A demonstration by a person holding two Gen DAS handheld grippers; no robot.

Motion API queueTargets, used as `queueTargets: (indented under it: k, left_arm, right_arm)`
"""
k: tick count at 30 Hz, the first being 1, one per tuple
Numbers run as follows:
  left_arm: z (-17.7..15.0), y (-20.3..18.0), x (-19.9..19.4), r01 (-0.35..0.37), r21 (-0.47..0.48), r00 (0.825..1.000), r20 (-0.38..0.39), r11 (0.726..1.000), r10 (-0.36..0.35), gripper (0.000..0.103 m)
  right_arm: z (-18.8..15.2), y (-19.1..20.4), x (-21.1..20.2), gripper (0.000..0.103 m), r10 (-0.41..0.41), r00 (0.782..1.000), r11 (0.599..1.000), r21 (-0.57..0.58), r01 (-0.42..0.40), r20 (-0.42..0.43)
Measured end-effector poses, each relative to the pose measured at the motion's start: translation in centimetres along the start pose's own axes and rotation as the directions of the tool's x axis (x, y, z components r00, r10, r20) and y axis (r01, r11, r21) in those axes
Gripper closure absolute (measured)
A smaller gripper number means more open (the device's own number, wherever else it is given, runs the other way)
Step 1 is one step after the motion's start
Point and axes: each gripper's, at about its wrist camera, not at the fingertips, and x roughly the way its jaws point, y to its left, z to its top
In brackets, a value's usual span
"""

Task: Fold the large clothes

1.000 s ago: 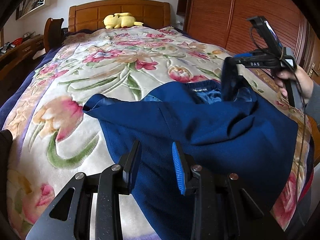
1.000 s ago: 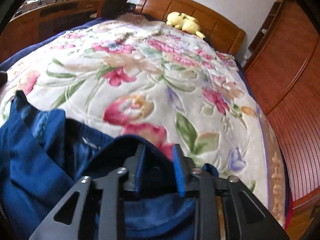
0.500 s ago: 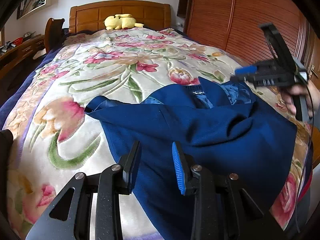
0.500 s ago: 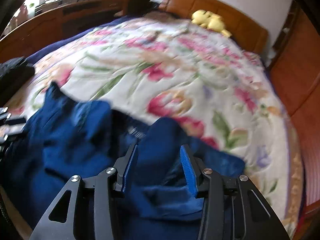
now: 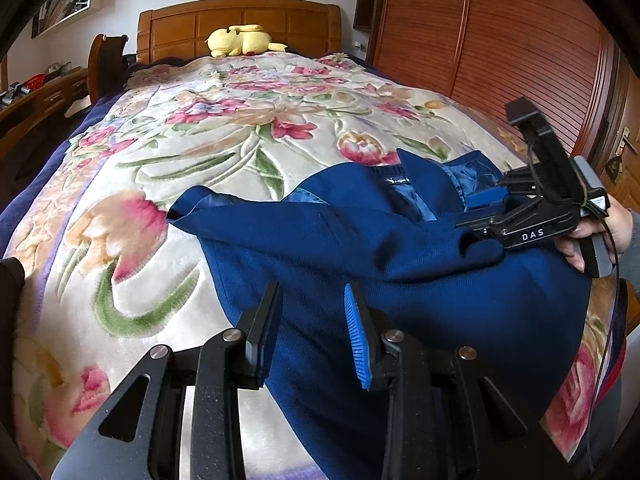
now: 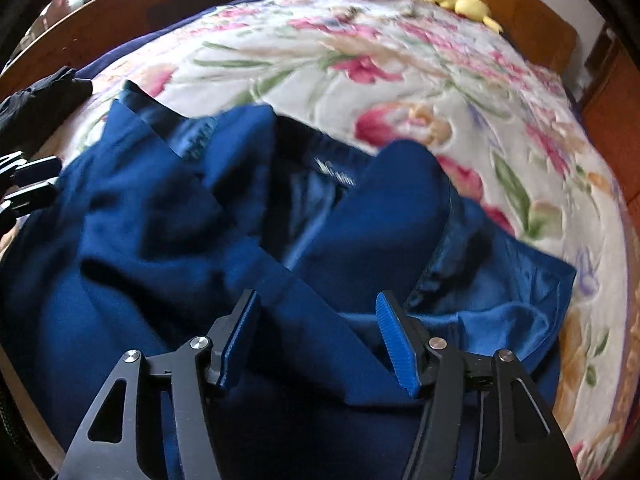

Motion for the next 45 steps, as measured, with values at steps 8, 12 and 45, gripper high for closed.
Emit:
queueTargets:
  k: [8,12,45]
  left_arm:
    - [-0.1,-0.1,0.1,-0.001,0.003,1.000,-0.005,1.000,0.001,0.070]
    - [-0.1,-0.1,0.2,0.000,0.002,1.000,-0.003,1.000,0.000,0.070]
    - [0.0,0.0,-0.6,0.003,-0.004,1.000,0.023,1.000,-0.003,0.070]
  right_arm:
    - [-0.1,-0.2,1.2,0.042,0.016,0.999,1.000,0.003,-0.016,-0.032]
    - [-0.1,1.3,0.4,0.084,0.018,0.999,0.997,-0.073,-0.022,-0.050]
    - [6.3,-5.1,-2.6,0.045,-0.308,0.936,0.949,0.123,0.290,0.172]
